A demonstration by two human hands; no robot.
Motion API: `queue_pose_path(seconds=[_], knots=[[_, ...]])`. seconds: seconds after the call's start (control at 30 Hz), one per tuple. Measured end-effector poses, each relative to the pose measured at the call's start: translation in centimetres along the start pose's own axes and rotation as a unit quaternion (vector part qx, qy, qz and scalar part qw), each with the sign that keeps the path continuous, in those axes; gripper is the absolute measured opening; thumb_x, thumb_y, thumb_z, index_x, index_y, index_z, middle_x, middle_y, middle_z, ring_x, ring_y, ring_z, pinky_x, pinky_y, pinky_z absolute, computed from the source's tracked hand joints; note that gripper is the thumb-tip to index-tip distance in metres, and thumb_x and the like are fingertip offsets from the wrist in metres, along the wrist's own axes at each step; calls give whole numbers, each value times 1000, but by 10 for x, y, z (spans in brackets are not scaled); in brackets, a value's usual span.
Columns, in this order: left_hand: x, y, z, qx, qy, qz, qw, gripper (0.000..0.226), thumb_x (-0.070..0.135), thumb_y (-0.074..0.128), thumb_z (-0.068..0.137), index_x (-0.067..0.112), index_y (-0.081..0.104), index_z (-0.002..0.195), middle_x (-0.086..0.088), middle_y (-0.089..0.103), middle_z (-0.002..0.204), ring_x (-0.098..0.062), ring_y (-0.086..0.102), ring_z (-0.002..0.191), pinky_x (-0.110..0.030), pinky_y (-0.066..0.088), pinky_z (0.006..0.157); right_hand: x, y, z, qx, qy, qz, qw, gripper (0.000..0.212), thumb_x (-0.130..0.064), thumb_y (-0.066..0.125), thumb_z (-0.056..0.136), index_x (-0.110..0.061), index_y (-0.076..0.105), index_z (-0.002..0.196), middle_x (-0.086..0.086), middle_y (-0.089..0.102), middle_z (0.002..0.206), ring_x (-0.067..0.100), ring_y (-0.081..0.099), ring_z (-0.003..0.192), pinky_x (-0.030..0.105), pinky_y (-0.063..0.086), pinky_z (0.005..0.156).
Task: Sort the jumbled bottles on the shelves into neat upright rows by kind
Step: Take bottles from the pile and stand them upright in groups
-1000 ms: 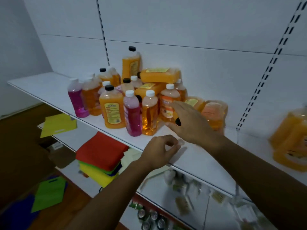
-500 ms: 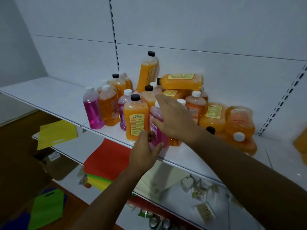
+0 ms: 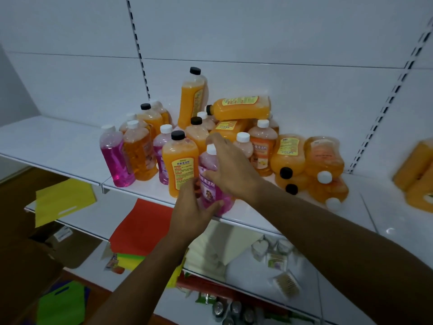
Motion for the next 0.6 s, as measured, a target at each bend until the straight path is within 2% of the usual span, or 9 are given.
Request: queue_pose_path(seconds=[0.1, 0.23, 0.33, 0.47, 0.6], knots=[[17, 3, -3, -42, 48, -41, 997, 77, 44, 84, 65, 25, 45, 129, 17, 58, 117, 1, 56, 107, -11, 48, 80, 5, -23, -11, -21, 30, 60, 998, 57, -22, 75, 83, -27, 41, 129, 0, 54, 125, 17, 54, 104, 26, 54, 73], [37, 29, -9, -121, 62, -74, 988, 83, 45, 86, 62, 26, 45, 132, 24, 59, 115, 3, 59, 103, -14, 51, 76, 28, -58, -31, -42, 62, 75, 994, 66, -24, 76, 81, -23, 39, 136, 2, 55, 128, 21, 58, 107, 37, 59, 78], [54, 63, -10, -165, 86, -71, 980, 83, 50, 85, 61, 31, 46, 133, 21, 62, 113, -3, 62, 100, -19, 54, 75, 53, -91, -53, -25, 76, 74, 994, 65, -24, 78, 77, -17, 45, 133, 1, 60, 120, 18, 62, 100, 34, 58, 78], [95, 126, -18, -213, 115, -66, 968, 77, 45, 85, 62, 37, 45, 127, 22, 60, 112, 0, 60, 97, -11, 50, 70, 99, -142, -94, 6, 139, 50, 989, 56, -26, 78, 77, -20, 50, 126, -3, 60, 114, 12, 61, 96, 30, 55, 79], [142, 200, -38, -262, 137, -72, 953, 70, 34, 87, 64, 38, 46, 121, 26, 59, 105, 9, 58, 93, -6, 46, 65, 144, -201, -149, 48, 178, 18, 983, 61, -28, 78, 77, -25, 49, 130, -9, 58, 116, 8, 59, 95, 14, 50, 70]])
Point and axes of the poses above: each hand's wrist, its own z-axis towards the middle knuckle, its own y-axis out of the palm, x = y × z, the point moved 6 cm from there along z, towards the middle knuckle
